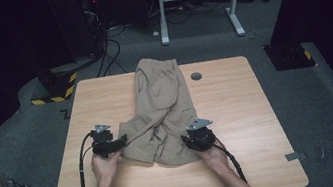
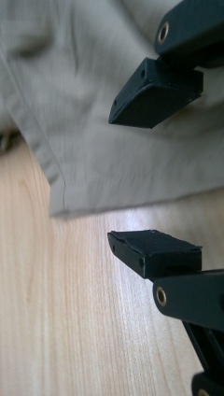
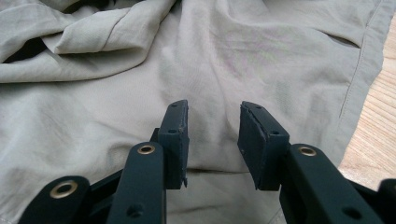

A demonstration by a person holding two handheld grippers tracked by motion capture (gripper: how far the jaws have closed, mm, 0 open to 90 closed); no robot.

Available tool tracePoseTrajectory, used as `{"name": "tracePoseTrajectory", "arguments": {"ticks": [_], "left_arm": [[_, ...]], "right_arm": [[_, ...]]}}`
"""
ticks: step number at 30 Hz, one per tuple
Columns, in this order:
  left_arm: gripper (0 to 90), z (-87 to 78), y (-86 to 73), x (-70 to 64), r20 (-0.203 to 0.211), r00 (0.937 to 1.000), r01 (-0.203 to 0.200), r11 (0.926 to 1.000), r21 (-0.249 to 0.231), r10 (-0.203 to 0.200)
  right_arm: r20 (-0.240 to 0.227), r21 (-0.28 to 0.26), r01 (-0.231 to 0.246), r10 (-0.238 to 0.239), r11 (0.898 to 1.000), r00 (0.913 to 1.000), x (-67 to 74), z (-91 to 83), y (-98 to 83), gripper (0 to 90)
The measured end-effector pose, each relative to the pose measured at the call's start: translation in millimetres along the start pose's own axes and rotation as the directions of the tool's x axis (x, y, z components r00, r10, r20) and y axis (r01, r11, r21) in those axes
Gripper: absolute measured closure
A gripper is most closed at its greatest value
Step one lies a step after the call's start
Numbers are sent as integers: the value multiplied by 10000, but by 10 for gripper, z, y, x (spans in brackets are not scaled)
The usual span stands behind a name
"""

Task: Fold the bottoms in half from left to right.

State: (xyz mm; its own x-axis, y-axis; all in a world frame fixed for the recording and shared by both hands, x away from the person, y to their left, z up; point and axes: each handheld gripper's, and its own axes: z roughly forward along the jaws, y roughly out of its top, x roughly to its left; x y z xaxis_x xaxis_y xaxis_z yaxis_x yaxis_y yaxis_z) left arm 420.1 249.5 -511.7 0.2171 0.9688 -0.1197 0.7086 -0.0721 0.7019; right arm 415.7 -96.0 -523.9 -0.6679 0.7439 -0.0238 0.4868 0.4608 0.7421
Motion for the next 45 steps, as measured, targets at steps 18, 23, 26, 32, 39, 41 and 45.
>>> {"name": "tracePoseTrajectory", "arguments": {"ticks": [18, 23, 26, 32, 39, 41, 45], "left_arm": [[875, 83, -11, 1, 413, 9979, -507, 9987, 23, 506], [886, -1, 3, -31, 1021, 9938, -397, 9978, -526, 450], [887, -83, 27, -71, 1402, 9889, -347, 9936, -1073, 497], [889, -334, 152, -348, 2403, 9577, -1027, 9681, -2286, 1584], [888, -421, 226, -864, 3527, 8796, -2333, 9356, -2649, 3192], [888, -365, 196, -1005, 3842, 8512, -2744, 9272, -2551, 3576], [888, -216, 96, -1197, 4506, 7996, -3487, 9178, -1898, 3970]], "right_arm": [[72, -18, 64, -64, 10000, 10000, 5, 0, 0, 618], [87, -9, 34, -34, 10000, 10000, 4, -1, -1, 611], [109, -11, 44, -44, 10000, 9999, 3, 0, -1, 608], [128, -10, 8, -8, 10000, 9999, 1, 0, -1, 599], [119, -2, -18, 18, 10000, 9999, -4, 1, -1, 595], [125, -4, -16, 17, 10000, 9999, -3, 1, -1, 590], [97, 7, -116, 115, 9999, 9999, -12, -7, -8, 564]]}}
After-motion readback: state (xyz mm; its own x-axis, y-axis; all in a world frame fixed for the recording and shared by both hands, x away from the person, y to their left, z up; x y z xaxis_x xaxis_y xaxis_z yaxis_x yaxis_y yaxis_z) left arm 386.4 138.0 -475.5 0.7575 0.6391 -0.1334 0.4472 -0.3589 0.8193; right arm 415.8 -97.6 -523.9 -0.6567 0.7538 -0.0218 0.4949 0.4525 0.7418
